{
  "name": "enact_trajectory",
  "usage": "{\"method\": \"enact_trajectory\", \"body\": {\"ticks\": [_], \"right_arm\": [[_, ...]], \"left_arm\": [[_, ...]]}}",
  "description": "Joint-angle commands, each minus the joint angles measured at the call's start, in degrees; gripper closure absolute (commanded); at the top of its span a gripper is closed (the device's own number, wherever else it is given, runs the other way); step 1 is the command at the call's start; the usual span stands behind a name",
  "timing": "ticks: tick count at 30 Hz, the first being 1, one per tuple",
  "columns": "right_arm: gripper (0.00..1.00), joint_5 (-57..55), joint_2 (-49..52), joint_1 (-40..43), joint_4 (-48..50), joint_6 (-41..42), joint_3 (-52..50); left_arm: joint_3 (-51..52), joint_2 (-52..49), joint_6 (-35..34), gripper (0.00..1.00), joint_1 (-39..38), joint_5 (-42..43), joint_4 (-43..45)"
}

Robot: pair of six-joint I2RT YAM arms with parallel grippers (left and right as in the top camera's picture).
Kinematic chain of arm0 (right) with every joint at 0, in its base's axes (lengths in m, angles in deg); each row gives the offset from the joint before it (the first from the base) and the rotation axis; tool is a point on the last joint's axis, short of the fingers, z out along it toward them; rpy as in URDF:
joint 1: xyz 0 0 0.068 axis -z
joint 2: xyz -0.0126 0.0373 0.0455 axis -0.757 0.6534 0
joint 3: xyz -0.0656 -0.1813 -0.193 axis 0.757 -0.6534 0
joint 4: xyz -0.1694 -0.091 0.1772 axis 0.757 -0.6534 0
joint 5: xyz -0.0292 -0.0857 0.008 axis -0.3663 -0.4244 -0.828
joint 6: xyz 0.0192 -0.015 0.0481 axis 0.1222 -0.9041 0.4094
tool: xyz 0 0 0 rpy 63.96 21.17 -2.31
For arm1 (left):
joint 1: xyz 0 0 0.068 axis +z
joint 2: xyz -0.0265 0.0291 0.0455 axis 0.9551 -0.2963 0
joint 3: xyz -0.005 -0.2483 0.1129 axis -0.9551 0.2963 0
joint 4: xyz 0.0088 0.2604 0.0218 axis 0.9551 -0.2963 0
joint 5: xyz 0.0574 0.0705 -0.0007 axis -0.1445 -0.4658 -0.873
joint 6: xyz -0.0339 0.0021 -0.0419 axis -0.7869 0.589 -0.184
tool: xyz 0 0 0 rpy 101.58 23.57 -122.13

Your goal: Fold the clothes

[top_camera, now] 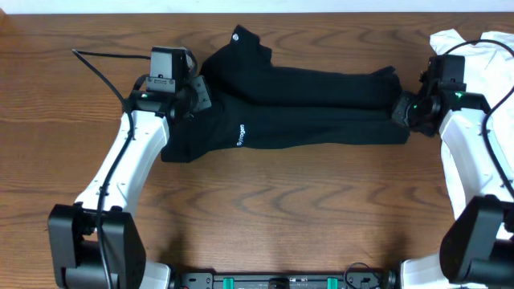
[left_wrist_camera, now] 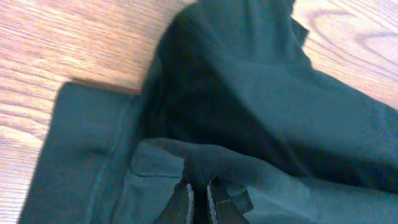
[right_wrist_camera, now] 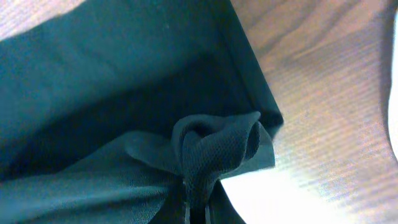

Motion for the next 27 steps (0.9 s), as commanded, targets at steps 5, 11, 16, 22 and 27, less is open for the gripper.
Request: {"method": "enact_trajectory", "body": {"ticks": [5,11,16,22,27], "right_arm": [[0.99,-1.4,7.1,-0.9,4.9,-1.4,0.9],[0.98,-1.5,12.0,-1.9,8.1,-2.3,0.9],[0.98,-1.5,15.5,-2.6,12.3,-4.0,0.9],[0.83,-1.5,17.3,-2.6,17.1,-7.4,0.9],[0.44,-1.5,17.3,-2.6,21.6,-8.3,1.0]], "left_arm": [[-1.4,-0.5,2.8,0.94,0.0,-6.5,1.2],[-1.3,-2.3,2.9,0.94,0.0,-7.3,1.3],[-1.3,-6.3,2.9,0.94,0.0,-7.9,3.8],[-1.3,-9.6,2.9,0.93,0.0,-8.0,7.5],[-1.3,-9.7,2.9,0.53,0.0,-7.9,10.5]]}}
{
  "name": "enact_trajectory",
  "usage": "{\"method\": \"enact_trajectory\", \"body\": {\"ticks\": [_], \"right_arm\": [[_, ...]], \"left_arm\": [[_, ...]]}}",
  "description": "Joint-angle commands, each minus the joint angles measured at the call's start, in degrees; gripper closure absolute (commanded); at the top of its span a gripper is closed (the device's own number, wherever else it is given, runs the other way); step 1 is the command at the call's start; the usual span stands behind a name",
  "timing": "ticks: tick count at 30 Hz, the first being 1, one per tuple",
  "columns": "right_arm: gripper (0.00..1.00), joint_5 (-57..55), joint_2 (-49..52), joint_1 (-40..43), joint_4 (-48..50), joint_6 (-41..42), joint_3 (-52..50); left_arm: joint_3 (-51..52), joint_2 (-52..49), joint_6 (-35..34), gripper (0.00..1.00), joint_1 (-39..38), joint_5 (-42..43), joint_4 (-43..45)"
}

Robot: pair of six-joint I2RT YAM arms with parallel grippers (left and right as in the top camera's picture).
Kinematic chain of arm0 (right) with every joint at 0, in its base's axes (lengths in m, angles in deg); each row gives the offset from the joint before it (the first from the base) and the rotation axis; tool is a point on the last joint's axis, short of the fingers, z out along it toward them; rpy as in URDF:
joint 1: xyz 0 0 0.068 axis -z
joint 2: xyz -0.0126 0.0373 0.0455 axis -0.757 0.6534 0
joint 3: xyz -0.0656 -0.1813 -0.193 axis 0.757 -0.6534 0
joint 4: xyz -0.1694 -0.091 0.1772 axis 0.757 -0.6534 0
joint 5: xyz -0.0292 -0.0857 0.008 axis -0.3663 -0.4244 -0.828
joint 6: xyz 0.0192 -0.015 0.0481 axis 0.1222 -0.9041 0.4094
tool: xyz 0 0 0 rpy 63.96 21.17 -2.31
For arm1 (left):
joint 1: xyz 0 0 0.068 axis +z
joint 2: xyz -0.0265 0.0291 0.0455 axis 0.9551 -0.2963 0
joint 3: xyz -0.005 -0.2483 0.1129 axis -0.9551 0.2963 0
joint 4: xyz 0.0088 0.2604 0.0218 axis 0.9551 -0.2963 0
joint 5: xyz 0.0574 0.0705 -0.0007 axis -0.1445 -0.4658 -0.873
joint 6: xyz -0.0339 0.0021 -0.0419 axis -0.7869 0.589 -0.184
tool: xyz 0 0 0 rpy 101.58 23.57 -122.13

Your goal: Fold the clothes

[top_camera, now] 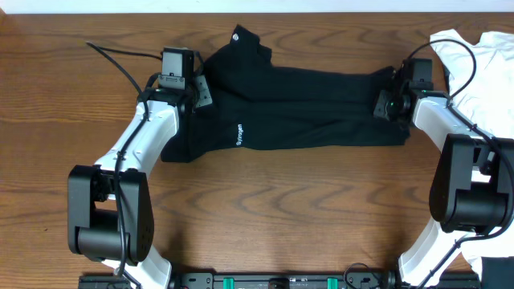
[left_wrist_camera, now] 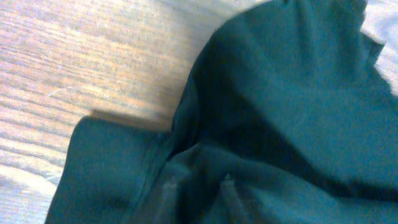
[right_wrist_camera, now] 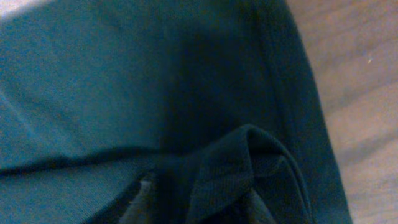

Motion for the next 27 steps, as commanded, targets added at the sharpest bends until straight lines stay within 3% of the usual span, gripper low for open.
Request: {"method": "enact_trajectory", "body": {"ticks": [1,3,4,13,15,18,19,20,21,27], "right_arm": [[0.33,-0.7,0.3,-0.5,2.3,-2.4,1.0],[0.04,-0.7,0.0,-0.5,3.7,-3.7,1.3],[0.01,-0.7,-0.3,-0.5,4.1,-4.5,1.7],[0.02,3.1,-11.8,-0.5,-3.0,-10.3,7.4],[0.16,4.3,-15.0,-0.5,-6.4,-10.0,7.6],[0.64,4.5,-17.8,-0.5,-13.5,-8.5,7.5],[0.84,4.5,-18.0,-0.5,-16.2,-8.4,7.5],[0.94,4.5,-18.0,-0.5,-18.3,-8.0,7.5],[0.99,4.5,-17.8,-0.5,-20.0,-7.5,7.2],[0.99,4.3,-13.7,-0.5,-19.7,-7.6,2.8]], "left_arm": [[-1.3,-0.2,0.3,0.44,0.0,-0.9,1.9],[-2.0,0.1,0.6,0.32,0.0,-0.7,2.4],[-2.6,0.5,1.0,0.3,0.0,-0.3,2.3],[-5.2,8.5,0.1,0.26,0.0,-0.2,-8.2],[-5.2,9.0,-1.8,0.46,0.0,-0.2,-12.9],[-4.4,8.6,-6.1,0.91,-0.2,0.0,-20.8],[-3.8,8.5,-6.8,0.94,-0.3,0.0,-22.1],[-3.0,8.3,-6.8,0.94,-0.6,0.0,-22.8],[-2.3,8.2,-6.7,0.94,-0.9,0.0,-23.1],[0.8,4.3,-6.6,0.94,-2.8,-0.1,-21.7]]}}
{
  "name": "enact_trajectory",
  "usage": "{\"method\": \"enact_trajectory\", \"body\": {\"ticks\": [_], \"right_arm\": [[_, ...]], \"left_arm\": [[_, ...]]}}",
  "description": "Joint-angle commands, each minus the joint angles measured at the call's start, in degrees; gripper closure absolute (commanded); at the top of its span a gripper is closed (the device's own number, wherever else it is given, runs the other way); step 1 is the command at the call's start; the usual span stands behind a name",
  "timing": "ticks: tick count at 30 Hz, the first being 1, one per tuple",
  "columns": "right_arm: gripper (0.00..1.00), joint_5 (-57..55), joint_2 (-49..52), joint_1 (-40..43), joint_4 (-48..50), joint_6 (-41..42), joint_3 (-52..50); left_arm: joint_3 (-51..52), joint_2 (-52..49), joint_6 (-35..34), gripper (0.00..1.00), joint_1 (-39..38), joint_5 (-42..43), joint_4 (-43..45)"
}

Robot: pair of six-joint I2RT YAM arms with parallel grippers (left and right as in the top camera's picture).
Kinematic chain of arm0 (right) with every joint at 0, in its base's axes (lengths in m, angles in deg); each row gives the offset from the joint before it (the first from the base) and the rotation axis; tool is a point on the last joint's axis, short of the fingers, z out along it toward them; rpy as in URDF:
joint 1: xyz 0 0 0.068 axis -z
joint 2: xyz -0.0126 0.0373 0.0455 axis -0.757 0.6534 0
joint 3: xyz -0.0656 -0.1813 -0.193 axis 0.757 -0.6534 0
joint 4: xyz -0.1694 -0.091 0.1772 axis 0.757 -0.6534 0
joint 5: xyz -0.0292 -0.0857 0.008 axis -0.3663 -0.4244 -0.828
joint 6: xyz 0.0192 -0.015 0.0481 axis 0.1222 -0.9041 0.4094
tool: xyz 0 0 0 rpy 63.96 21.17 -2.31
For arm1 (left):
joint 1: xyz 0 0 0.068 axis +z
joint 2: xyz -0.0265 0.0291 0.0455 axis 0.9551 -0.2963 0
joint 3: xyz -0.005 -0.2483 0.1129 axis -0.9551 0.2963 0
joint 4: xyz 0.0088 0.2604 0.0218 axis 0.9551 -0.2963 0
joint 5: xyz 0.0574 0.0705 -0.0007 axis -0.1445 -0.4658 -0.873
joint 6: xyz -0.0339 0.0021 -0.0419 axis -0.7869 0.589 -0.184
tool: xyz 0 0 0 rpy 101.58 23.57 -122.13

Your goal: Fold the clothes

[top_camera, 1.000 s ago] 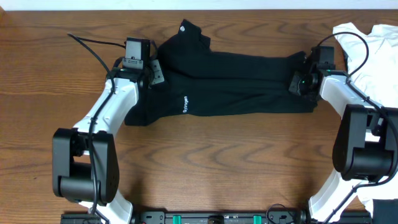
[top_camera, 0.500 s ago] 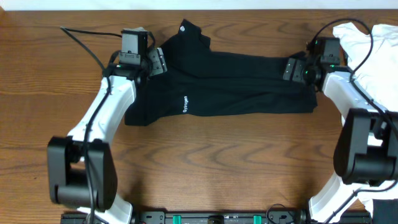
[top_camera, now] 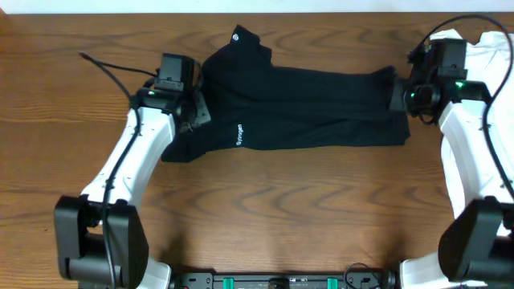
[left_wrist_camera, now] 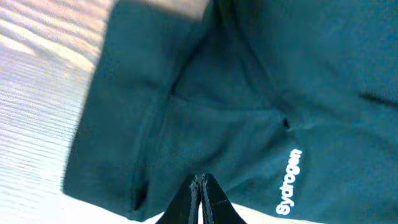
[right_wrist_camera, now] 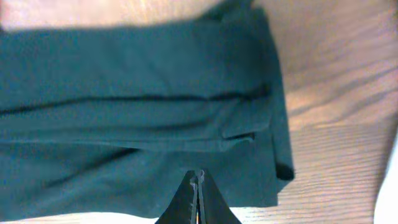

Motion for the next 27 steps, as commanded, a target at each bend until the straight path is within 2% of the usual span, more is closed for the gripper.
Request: {"method": "enact_trajectory", "body": {"ticks": [1,7,14,20,27], "right_arm": [[0.99,0.1,3.8,-0.5,1.0,0.5,-3.0],[0.99,-2.6,10.6,-0.5,3.0,0.4,-4.6],[0.99,-5.0,20.2,-0.2,2.2,0.5,-4.6],[0.99,-13.7,21.4,1.6,-4.4,5.0,-4.6],[0.99,-14.6,21.4,4.3,-8.3,4.7,-4.6]], "left_arm": [[1.2,-3.7,-0.6,0.94,-0.9,-0.2,0.8],[1.2,-9.8,1.3,0.94,-0.8,-0.4,3.8],[1.2,-13.7,3.2,0.94,-0.8,-2.4,1.3],[1.2,-13.7,3.1,0.94,-0.6,-13.0,-4.4],[1.2,-13.7,2.1,0.94,0.7,-13.9,-7.5]]}}
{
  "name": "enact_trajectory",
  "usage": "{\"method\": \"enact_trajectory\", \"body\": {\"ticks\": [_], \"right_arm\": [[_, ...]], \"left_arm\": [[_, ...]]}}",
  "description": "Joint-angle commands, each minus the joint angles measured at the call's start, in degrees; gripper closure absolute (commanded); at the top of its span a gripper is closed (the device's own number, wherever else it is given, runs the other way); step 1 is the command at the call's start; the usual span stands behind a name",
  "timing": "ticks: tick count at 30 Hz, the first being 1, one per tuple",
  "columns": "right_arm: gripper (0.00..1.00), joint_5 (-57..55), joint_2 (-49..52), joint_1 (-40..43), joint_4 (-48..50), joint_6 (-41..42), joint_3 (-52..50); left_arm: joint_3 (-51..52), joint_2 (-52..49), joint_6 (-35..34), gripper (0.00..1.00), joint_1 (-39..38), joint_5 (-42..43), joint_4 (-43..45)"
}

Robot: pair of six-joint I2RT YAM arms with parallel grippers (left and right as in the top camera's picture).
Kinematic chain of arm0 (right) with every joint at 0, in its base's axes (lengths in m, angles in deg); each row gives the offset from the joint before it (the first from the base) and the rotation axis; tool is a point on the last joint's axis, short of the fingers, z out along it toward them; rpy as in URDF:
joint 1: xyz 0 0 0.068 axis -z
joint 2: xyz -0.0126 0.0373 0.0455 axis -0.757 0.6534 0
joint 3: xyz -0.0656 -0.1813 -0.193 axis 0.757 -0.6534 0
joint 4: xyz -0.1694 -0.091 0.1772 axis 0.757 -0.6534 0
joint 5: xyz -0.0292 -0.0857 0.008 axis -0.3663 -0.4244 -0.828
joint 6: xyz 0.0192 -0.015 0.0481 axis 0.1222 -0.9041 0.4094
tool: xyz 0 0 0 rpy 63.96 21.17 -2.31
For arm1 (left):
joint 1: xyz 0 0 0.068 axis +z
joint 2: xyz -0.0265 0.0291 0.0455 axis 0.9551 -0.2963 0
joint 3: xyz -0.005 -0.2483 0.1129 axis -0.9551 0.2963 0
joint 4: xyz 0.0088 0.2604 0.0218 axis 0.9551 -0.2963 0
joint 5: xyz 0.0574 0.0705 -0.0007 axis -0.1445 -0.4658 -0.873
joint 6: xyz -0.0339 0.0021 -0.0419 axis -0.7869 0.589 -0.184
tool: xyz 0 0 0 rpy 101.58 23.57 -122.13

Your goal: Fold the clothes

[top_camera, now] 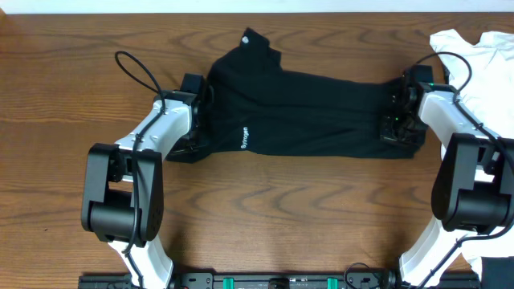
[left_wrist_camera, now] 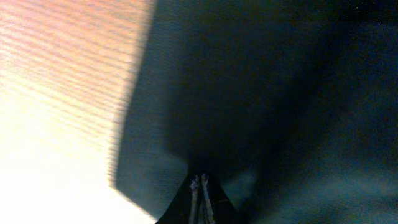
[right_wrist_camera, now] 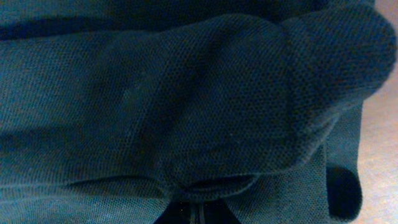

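A black shirt [top_camera: 305, 112] with a small white logo [top_camera: 243, 138] lies folded lengthwise across the table. My left gripper [top_camera: 195, 136] is low at its left end. In the left wrist view the gripper [left_wrist_camera: 199, 180] is shut, its tips pressed into dark cloth [left_wrist_camera: 261, 93] beside the shirt's edge. My right gripper [top_camera: 399, 128] is at the shirt's right end. In the right wrist view the gripper [right_wrist_camera: 196, 210] is shut on a bunched fold of the black cloth [right_wrist_camera: 236, 93], which hides its tips.
A pile of white clothes [top_camera: 482, 56] lies at the back right corner, close to my right arm. The brown wooden table [top_camera: 281, 217] shows bare in front of the shirt. A black cable [top_camera: 132, 68] loops behind my left arm.
Both grippers were shut and empty above the shirt; now both are down on its ends, pinching cloth. The shirt lies slightly further right.
First both grippers held bunched cloth at the shirt's two ends. Then the cloth lay laid over toward the back. Then both grippers hung shut and empty above the narrower folded shirt. Now they grip its left and right ends again.
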Motion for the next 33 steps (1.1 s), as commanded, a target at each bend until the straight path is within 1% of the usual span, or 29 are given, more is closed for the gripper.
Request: {"method": "enact_trajectory", "body": {"ticks": [1,3,6,9,11,14,17,19,22,27,29,33], "right_arm": [[0.99,-6.1,4.1,2.3,-1.2,0.2,-3.1],[0.99,-6.1,4.1,2.3,-1.2,-1.5,-3.1],[0.98,-5.4,4.1,2.2,-0.8,-1.6,-3.1],[0.99,-2.1,4.1,2.2,-0.3,-1.6,-2.9],[0.99,-0.8,4.1,2.2,-0.4,-1.6,-2.8],[0.99,-0.3,4.0,2.2,-1.2,-1.9,-2.4],[0.99,-0.3,3.9,2.2,-2.7,-1.9,-0.7],[0.99,-0.1,3.5,2.1,-4.3,-1.9,1.2],[0.99,1.3,2.3,1.8,-7.2,-2.4,4.6],[0.99,8.9,0.0,0.3,-9.2,-7.3,8.6],[0.99,11.2,-0.8,-1.2,-9.2,-9.2,9.4],[0.99,12.2,-1.4,-5.3,-8.9,-12.3,10.6]], "left_arm": [[0.3,-0.2,-0.4,0.94,0.8,-2.6,-1.3],[0.0,0.5,-2.1,0.94,0.8,-2.6,-1.5],[-1.9,3.3,-2.3,0.94,0.3,-2.4,-1.7],[-3.2,7.0,-2.3,0.94,-0.2,-0.3,-0.1],[-3.3,8.9,-2.2,0.94,-0.3,3.4,1.7],[-3.2,9.2,-2.3,0.94,-0.3,9.0,3.1],[-3.2,7.5,-2.3,0.94,-0.3,14.2,4.2],[-2.8,6.1,-2.3,0.94,-0.5,15.7,5.5],[-2.5,3.6,-2.3,0.94,-0.6,15.6,6.5],[-2.5,-2.2,-2.2,0.94,-0.6,15.6,6.6],[-2.5,-4.3,-2.0,0.94,-0.6,15.6,7.0],[-2.5,-6.1,-2.0,0.94,-0.6,15.5,7.4]]}}
